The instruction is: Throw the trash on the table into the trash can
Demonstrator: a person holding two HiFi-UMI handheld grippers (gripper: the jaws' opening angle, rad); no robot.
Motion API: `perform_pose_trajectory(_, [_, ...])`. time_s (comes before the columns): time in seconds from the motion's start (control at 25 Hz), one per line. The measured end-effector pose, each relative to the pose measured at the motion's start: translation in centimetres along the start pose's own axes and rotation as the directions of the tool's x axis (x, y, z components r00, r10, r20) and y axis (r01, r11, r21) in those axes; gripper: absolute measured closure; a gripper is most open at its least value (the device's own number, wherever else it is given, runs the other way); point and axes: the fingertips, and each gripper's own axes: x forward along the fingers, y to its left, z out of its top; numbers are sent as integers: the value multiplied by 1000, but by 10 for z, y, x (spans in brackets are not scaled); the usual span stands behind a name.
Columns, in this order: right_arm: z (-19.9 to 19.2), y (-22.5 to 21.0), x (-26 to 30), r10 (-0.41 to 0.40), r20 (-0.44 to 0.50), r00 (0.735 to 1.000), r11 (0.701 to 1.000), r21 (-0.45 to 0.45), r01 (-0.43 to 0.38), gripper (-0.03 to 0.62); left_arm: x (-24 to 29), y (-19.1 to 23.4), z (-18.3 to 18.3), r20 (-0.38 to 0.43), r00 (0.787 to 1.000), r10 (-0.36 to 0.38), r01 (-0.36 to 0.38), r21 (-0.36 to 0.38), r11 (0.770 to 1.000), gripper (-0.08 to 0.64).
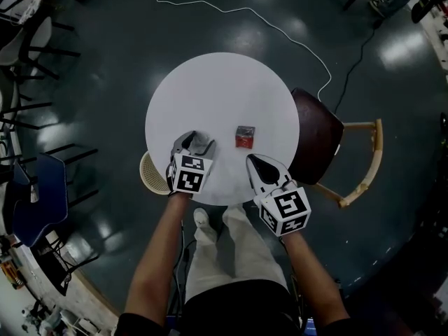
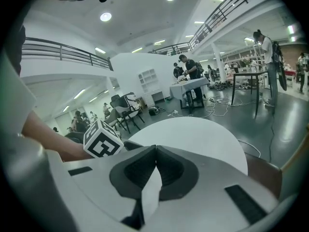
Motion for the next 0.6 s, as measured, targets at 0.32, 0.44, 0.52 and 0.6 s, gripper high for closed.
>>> perform_pose_trajectory(0.32, [-6, -4, 1, 8, -12, 1000, 1000, 9, -8, 574, 3, 5, -1, -12, 999, 33, -33, 13, 999, 374])
perform_pose_trajectory(0.44, [-6, -3, 2, 5, -18, 1000, 1000, -7, -5, 574, 2, 3, -3, -26, 999, 43, -42, 28, 999, 407])
perform_pose_trajectory(0.52, [-5, -2, 1, 7, -18, 1000, 1000, -9, -7, 574, 1, 2, -3, -26, 999, 47, -47, 19, 999, 419])
perform_pose_trajectory(0.6, [-5, -3, -2, 7, -16, 1000, 1000, -5, -7, 574, 0, 2, -2, -24, 999, 48, -47, 2, 999, 431])
